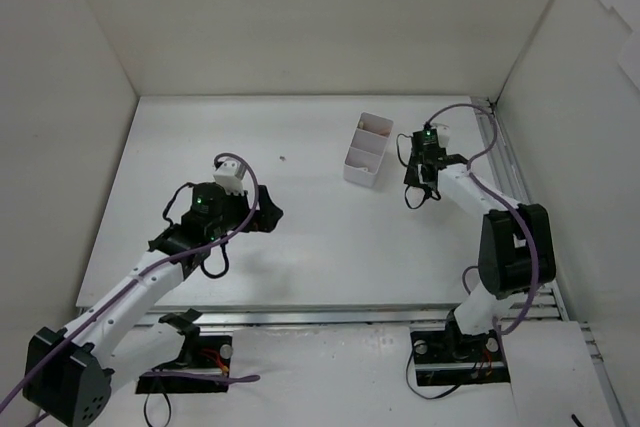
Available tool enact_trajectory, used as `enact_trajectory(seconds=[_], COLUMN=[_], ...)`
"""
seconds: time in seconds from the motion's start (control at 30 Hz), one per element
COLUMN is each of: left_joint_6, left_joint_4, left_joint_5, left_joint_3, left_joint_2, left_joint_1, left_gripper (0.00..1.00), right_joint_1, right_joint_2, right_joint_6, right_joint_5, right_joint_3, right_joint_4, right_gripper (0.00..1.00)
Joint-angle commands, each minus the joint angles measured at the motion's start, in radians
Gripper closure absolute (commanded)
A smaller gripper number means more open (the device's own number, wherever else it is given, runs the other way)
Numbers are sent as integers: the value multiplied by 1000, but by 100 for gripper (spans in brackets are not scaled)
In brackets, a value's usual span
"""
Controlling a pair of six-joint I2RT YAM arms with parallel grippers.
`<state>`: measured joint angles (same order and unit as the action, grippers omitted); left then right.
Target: Sort the stationery into containers
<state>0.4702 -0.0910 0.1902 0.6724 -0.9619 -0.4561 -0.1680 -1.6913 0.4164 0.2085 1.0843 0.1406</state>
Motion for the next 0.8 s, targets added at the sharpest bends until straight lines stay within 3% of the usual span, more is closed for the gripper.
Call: enact_trajectory(seconds=[0.0,0.27,0.47,0.77], left_joint_6=[-27,-47,-47,-53], left_joint_4=[83,65,34,7], left_joint_5=[47,29,-3,-46], left_joint_3=[16,10,-11,-23], left_joint_2=[-24,15,83,104], left_joint_1=[-3,-3,-3,-3], left_gripper=[0,0,0,0], right_joint_1=[-83,-267,-310,-324], right_joint_2=[131,98,-34,-160], right_joint_6=[-206,-773,-869,-952], right_joint_5=[-4,-265,-144,-35], right_joint_3=[17,133,302,376], right_joint_4=[-33,-26,5,7], right_gripper=[81,79,79,74])
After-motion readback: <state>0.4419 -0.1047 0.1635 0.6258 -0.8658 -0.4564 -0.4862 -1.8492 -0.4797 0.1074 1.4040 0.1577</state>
